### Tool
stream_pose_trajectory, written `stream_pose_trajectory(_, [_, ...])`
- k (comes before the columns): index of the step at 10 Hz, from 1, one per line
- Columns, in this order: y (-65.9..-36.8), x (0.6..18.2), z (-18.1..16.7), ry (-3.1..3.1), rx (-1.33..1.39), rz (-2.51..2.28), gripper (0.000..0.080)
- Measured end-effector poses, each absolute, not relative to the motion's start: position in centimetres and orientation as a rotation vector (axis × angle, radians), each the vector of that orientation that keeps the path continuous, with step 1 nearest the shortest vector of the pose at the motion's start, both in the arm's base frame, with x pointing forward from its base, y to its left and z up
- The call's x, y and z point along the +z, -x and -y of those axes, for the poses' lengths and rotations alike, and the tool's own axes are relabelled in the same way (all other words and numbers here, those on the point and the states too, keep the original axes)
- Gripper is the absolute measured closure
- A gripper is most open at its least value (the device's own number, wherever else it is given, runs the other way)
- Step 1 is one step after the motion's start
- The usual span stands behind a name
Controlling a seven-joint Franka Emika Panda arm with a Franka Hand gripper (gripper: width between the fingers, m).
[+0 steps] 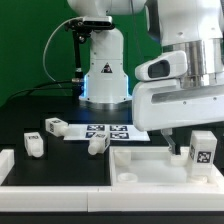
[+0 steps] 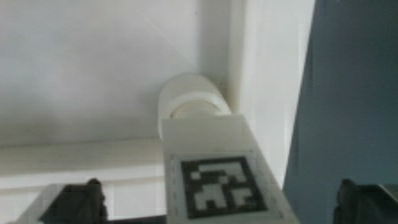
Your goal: Assemble one leg
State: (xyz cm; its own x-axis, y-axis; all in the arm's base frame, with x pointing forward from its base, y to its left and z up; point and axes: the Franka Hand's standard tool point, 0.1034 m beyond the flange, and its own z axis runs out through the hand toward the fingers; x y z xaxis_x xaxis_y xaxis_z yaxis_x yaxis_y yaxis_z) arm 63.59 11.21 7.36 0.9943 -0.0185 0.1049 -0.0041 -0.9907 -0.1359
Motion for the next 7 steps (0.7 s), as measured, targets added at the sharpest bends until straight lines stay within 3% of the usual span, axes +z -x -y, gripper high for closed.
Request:
stream_pose_trajectory(2, [-63.32,7.13,-11.53,2.990,0.081,-0.058,0.0150])
stream_pose_trajectory(3, [-63.75,7.14,-11.48,2.991,0.048,-0.074,0.0150])
stream_pose_trajectory(5, [-63.69,7.07,-11.46,2.991,0.053,-0.098,0.0399])
stream_pose_trajectory(6, [-63.68,6.99,-11.07,2.994,0.059,-0.182,0.0399])
stream_pose_trajectory(7, [-63.68,6.96,-11.01,2.983,0.070,-0.329,0.0514])
